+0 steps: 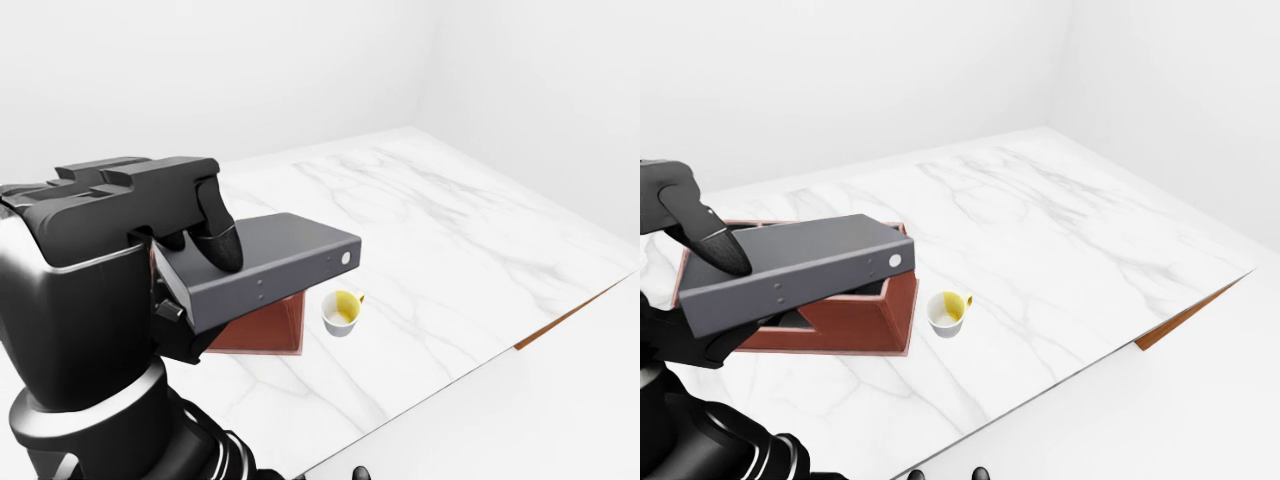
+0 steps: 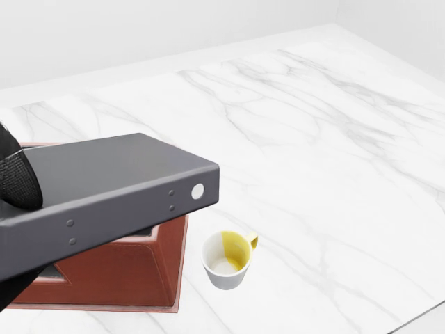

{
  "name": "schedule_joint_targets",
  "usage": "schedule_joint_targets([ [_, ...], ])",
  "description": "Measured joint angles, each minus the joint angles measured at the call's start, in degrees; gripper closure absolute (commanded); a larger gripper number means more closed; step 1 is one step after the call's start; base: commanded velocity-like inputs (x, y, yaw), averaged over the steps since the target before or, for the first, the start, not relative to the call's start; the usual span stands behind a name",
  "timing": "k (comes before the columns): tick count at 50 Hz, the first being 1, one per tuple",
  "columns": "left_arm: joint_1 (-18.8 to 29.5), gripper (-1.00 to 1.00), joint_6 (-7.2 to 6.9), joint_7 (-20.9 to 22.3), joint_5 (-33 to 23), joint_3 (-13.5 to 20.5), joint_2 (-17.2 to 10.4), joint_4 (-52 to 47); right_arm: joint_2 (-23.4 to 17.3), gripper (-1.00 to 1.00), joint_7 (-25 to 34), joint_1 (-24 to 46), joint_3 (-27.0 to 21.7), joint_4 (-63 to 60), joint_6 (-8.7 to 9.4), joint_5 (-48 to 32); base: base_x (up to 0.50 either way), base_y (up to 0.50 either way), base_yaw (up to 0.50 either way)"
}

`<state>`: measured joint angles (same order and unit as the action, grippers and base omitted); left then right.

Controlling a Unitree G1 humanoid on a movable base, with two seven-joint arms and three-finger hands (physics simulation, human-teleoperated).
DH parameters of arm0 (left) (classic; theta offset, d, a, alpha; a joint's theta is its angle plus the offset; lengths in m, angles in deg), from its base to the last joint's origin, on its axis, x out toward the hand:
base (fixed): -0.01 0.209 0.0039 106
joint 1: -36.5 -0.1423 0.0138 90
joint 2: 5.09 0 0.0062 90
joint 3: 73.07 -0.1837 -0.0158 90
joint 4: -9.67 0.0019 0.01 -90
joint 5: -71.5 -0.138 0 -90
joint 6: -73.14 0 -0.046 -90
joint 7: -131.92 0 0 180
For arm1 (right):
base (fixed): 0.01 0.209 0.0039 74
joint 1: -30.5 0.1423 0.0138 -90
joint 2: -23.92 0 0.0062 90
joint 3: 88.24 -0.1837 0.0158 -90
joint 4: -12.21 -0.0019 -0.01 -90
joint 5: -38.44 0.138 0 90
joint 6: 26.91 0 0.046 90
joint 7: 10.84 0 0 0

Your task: Pick up the book and place it in the right compartment of the caddy.

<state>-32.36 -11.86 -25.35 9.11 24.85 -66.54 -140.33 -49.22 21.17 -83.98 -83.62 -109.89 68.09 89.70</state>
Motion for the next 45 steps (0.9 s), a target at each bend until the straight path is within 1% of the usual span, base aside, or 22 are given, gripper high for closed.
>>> schedule_joint_targets([
  [9,-0.2,1.00,0.00,-0.4,-1.5,-1.9,-0.9,0.0,-0.1,-1.00,-0.4,0.0,-0.1,0.0,0.00,0.1,0.00,0.00,0.00],
  [21,-0.3,1.00,0.00,-0.6,-2.4,-2.9,-1.3,0.0,-0.2,-1.00,-0.6,-0.1,-0.1,0.0,0.00,0.3,0.00,0.00,0.00],
  [26,0.0,1.00,0.00,-0.6,-3.3,-3.5,-2.1,0.0,-0.2,-1.00,-0.7,-0.1,-0.2,0.0,0.00,0.5,0.00,0.00,0.00],
  [31,0.5,1.00,0.00,-0.7,-4.4,-4.4,-3.7,0.0,-0.2,-1.00,-0.7,-0.1,-0.2,-0.1,0.00,0.6,0.00,0.00,0.00],
  [45,1.8,1.00,0.00,-0.4,-7.8,-7.9,-10.1,0.0,-0.4,-1.00,-0.9,0.0,-0.1,0.0,0.00,0.6,0.00,0.00,0.00],
])
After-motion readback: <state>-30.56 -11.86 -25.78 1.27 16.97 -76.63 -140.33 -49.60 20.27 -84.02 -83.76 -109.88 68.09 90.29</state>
